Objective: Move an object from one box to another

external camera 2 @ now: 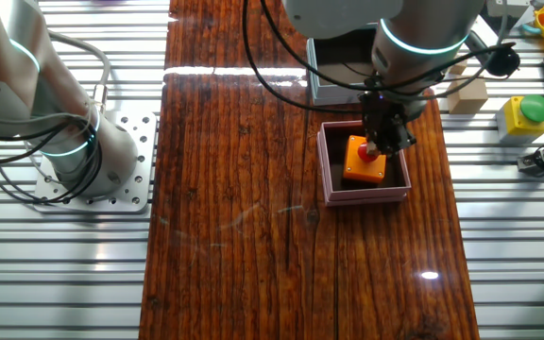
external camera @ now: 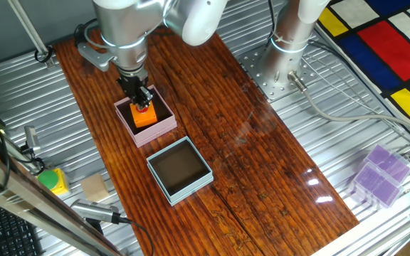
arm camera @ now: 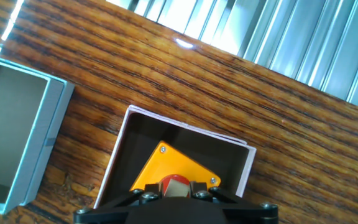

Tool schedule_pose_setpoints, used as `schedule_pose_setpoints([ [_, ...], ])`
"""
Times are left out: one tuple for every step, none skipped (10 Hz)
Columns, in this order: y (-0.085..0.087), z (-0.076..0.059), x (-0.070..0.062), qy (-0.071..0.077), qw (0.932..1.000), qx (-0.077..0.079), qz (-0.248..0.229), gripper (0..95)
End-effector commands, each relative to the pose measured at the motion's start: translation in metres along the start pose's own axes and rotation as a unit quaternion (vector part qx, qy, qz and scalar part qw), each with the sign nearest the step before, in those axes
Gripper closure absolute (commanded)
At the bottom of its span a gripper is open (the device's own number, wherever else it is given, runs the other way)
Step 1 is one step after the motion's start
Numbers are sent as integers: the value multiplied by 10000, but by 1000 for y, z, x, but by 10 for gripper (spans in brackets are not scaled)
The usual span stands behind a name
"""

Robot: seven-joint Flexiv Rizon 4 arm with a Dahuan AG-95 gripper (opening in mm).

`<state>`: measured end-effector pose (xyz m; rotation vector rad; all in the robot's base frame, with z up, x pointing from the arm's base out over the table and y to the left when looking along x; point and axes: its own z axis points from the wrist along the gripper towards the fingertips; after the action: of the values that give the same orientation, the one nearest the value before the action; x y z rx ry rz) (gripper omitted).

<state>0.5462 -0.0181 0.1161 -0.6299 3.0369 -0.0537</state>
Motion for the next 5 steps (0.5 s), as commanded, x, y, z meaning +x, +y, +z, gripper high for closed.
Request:
schedule_pose_setpoints([
  [0, 0, 0, 14, 10000, 13, 49, 950],
  [0, -4, 0, 22, 10000, 8, 76, 950],
  [0, -9, -1, 38, 9999, -11, 149, 950],
  [2, -20, -2, 54, 9996, -37, 262, 950],
  [9, -29, -6, 57, 9992, -62, 379, 950],
])
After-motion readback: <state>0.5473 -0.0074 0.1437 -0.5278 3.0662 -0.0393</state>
